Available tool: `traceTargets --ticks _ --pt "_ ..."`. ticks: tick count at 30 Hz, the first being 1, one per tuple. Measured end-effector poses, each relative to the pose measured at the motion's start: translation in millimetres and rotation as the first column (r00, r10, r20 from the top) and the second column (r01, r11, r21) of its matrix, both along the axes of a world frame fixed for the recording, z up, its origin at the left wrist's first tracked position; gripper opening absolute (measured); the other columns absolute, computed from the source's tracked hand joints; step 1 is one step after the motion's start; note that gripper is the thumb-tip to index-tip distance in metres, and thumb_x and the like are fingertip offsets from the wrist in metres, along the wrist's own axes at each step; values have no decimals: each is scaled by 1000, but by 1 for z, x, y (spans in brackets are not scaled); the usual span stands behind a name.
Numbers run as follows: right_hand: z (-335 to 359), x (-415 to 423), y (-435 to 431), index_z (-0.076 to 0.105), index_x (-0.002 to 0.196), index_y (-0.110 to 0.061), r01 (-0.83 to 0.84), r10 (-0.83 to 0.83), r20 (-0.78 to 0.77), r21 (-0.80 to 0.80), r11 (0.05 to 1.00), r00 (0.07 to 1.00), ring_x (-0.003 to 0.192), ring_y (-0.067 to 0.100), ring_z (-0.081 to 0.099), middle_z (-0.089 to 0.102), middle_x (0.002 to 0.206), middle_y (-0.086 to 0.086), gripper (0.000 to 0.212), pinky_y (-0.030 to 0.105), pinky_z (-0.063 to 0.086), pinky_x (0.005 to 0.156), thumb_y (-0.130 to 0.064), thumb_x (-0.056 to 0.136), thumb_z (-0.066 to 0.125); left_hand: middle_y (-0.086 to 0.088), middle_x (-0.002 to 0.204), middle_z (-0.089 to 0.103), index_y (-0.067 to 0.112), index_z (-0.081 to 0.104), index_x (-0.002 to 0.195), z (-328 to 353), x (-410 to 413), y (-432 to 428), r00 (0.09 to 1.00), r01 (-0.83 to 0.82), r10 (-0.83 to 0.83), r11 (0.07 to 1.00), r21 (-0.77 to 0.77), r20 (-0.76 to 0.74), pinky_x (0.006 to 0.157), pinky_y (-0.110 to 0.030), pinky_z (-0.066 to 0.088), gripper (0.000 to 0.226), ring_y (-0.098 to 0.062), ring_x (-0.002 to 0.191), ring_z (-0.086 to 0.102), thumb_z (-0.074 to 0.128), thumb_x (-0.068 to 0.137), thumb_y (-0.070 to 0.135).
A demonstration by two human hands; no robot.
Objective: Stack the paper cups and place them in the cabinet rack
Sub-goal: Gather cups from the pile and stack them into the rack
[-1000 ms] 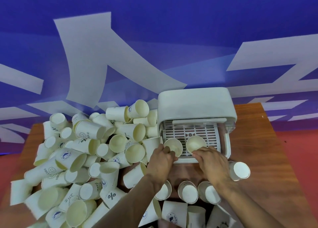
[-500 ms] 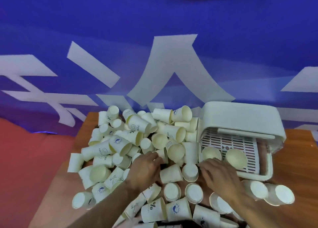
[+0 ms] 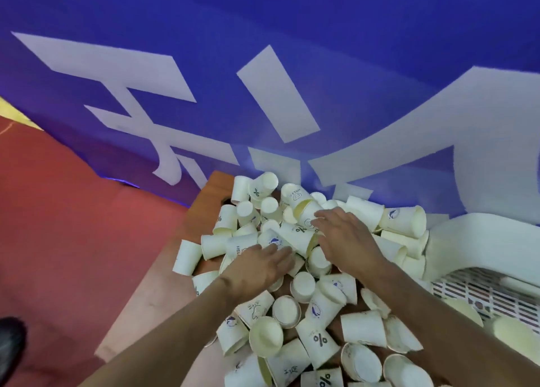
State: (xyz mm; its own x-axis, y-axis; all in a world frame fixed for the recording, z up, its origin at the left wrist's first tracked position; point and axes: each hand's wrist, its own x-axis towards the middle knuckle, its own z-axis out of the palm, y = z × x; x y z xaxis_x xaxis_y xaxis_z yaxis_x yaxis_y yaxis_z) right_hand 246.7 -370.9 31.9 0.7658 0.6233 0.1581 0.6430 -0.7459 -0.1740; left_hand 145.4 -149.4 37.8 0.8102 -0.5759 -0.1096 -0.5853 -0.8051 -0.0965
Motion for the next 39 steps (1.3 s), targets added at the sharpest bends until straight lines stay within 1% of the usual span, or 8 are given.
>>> traceTargets --ticks 2,6,9,16,24,31,34,39 --pt "3 20 16 69 108 -22 -51 53 22 -79 996 998 101 23 61 65 123 -2 42 38 53 82 -7 69 74 -5 121 56 17 59 109 -4 18 1 970 239 -241 969 64 19 58 -32 45 25 -21 88 53 51 86 11" --pt "6 47 36 66 104 -22 -163 177 37 -242 957 984 91 22 60 65 115 -5 38 32 42 65 -7 69 68 3 103 55 26 63 88 -9 48 8 850 523 -518 805 279 -97 63 -30 41 13 -18 90 48 67 79 17" --pt "-1 56 41 66 96 -23 -234 261 36 -342 910 965 79 20 56 63 91 -6 33 29 25 62 -7 67 67 6 92 54 27 61 80 -3 63 16 825 562 -543 752 344 -159 64 -29 38 15 -17 88 48 69 74 16" --pt "12 52 47 64 67 -22 -209 269 111 -379 901 957 56 18 50 54 65 -5 27 28 18 54 -11 48 80 6 92 55 25 60 81 3 72 16 805 586 -570 725 362 -164 62 -29 33 16 -17 89 49 68 75 12" --pt "39 22 30 61 57 -23 -93 141 87 -414 905 986 46 19 52 51 52 -6 23 28 20 51 -18 49 82 3 77 57 19 60 84 33 58 -7 906 422 -422 904 61 -20 61 -30 31 10 -19 72 53 62 76 13" --pt "75 -25 -36 57 57 -20 185 -146 194 -200 962 970 39 21 49 50 52 -4 23 22 16 47 -17 56 80 3 77 55 18 60 86 67 36 -60 992 122 -105 942 -314 71 57 -33 39 10 -22 68 52 53 87 26" --pt "80 -53 -81 65 70 -25 344 -326 160 -104 933 932 49 18 56 61 64 -5 10 22 30 47 -31 77 68 4 82 59 19 62 92 69 22 -92 993 122 -116 922 -368 36 60 -34 44 16 -21 71 56 52 90 31" --pt "85 -105 -175 67 90 -32 551 -553 -30 -45 833 833 81 15 66 69 90 -12 21 29 44 61 -47 90 52 5 75 59 20 63 85 59 -5 -161 970 227 -243 895 -383 7 55 -33 46 19 -18 66 57 56 93 36"
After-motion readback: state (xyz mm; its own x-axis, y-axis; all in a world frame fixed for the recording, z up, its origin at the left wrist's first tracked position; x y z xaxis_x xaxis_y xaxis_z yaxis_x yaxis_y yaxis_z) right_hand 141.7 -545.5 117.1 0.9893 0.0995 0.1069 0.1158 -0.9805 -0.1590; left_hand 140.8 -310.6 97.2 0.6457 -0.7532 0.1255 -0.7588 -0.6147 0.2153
